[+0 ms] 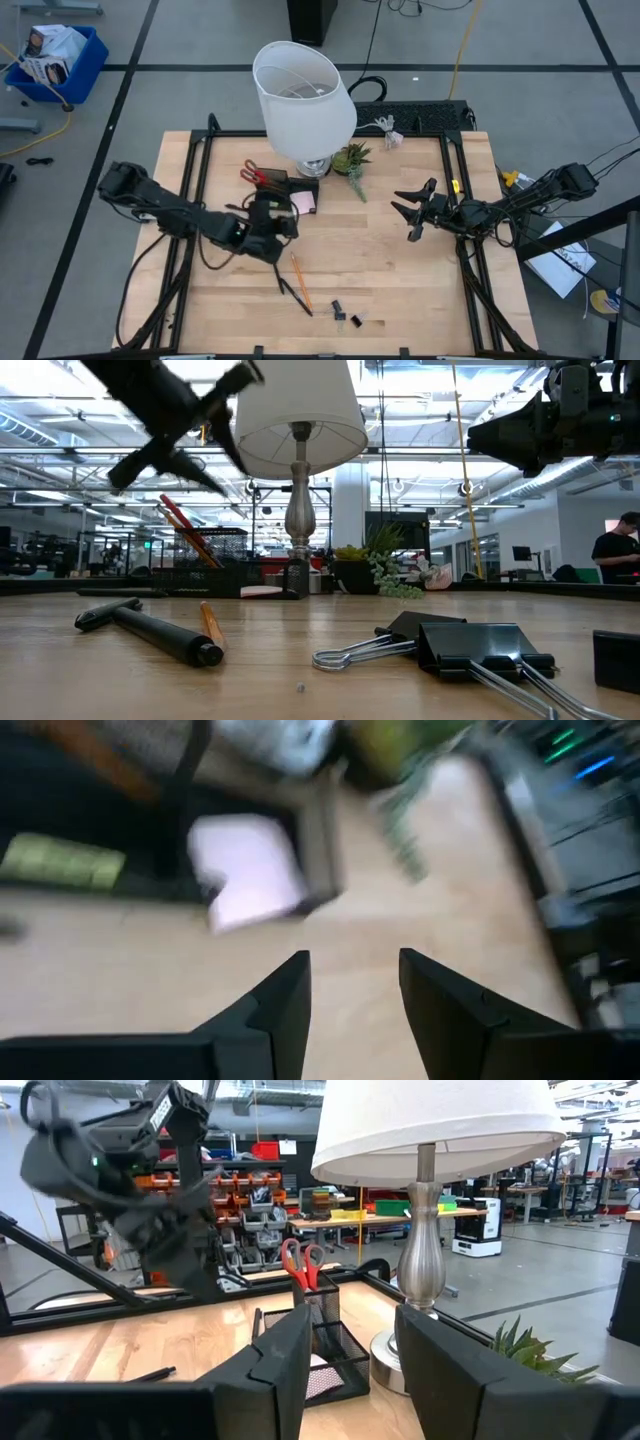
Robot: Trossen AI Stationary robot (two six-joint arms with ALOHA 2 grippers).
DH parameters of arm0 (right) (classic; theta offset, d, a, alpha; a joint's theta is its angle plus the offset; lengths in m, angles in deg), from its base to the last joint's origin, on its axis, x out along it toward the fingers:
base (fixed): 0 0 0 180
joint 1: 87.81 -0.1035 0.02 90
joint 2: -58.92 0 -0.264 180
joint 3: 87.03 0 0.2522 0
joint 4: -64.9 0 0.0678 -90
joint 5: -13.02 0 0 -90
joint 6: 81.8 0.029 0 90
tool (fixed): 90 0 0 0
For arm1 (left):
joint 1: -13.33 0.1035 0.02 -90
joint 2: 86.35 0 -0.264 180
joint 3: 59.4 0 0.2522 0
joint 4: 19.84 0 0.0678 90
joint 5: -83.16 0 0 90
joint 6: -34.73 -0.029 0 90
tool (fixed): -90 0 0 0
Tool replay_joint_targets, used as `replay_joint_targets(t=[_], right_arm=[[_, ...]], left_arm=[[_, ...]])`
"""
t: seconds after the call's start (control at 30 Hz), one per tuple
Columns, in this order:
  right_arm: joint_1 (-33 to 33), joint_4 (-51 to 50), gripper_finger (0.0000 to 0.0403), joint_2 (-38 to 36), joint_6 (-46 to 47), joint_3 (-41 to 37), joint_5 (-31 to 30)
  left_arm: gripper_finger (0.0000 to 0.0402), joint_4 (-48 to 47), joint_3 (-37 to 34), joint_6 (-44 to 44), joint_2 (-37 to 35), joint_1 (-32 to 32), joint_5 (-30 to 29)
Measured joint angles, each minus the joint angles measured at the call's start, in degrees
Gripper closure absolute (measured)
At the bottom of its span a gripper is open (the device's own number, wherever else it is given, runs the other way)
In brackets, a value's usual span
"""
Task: Pick and place office supplies into organizer
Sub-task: Put the black pen into the black desk organizer
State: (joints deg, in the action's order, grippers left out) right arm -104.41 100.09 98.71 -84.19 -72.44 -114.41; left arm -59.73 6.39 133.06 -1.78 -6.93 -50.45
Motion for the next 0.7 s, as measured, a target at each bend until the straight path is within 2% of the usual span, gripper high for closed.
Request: replay_joint_targets(t=[0.13,0.33,0.4,0.53,0.7], right_arm=[[0.02,0.02,0.0261,0.02,0.00,-0.01,-0.02],[0.00,-0.76,0.0261,0.00,0.00,0.00,-0.02],[0.00,-0.85,0.0261,0.04,0.00,0.00,0.00],[0.00,-0.81,0.0261,0.03,0.00,-0.01,0.00],[0.02,-1.25,0.0261,0.04,0.00,0.00,0.00]], left_arm=[[0.0245,-0.86,0.09,-1.31,2.77,-1.86,1.55],[0.0245,3.80,0.07,-1.09,7.29,-6.56,-3.94],[0.0245,8.41,0.07,-1.94,9.53,-8.00,-3.29],[0.0245,20.59,0.06,3.23,12.72,-10.29,-3.09],[0.0245,38.91,0.15,-5.41,16.76,-10.85,-4.61]])
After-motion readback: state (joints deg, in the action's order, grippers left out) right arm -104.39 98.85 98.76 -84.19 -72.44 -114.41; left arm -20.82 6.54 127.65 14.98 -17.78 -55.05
